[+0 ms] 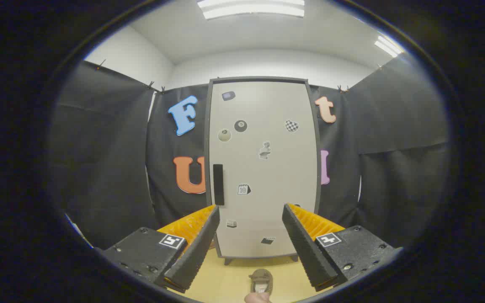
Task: Open the shoe cabinet door, grab the shoes and put them into the shoe cabinet, then close the shoe cabinet door.
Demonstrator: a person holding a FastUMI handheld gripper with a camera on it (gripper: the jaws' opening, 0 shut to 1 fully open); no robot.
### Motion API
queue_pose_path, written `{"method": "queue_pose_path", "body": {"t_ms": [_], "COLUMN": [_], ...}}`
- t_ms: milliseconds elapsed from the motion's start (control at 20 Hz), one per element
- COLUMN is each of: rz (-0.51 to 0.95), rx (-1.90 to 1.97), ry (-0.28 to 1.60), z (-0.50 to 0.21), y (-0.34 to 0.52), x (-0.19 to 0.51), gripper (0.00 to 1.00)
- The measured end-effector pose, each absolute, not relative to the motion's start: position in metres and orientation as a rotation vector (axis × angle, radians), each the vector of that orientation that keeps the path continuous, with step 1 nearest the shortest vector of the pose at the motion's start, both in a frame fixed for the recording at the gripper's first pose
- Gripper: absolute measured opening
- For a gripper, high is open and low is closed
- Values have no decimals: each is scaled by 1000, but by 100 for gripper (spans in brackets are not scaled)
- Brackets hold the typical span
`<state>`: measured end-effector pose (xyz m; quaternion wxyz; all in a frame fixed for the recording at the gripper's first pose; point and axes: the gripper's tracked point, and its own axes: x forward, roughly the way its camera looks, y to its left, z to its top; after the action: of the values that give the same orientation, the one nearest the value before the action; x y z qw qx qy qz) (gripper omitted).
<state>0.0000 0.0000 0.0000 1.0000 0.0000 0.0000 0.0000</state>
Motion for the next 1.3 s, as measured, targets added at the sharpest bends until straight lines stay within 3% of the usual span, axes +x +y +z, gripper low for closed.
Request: {"method": "queue_pose_path", "body": {"t_ms": [650,1300], "rz": [-23,72], "rx": [-2,-16], "ry": [9,54], "z": [10,10], "y": [0,57], "x": [15,139], "gripper": [99,99]}}
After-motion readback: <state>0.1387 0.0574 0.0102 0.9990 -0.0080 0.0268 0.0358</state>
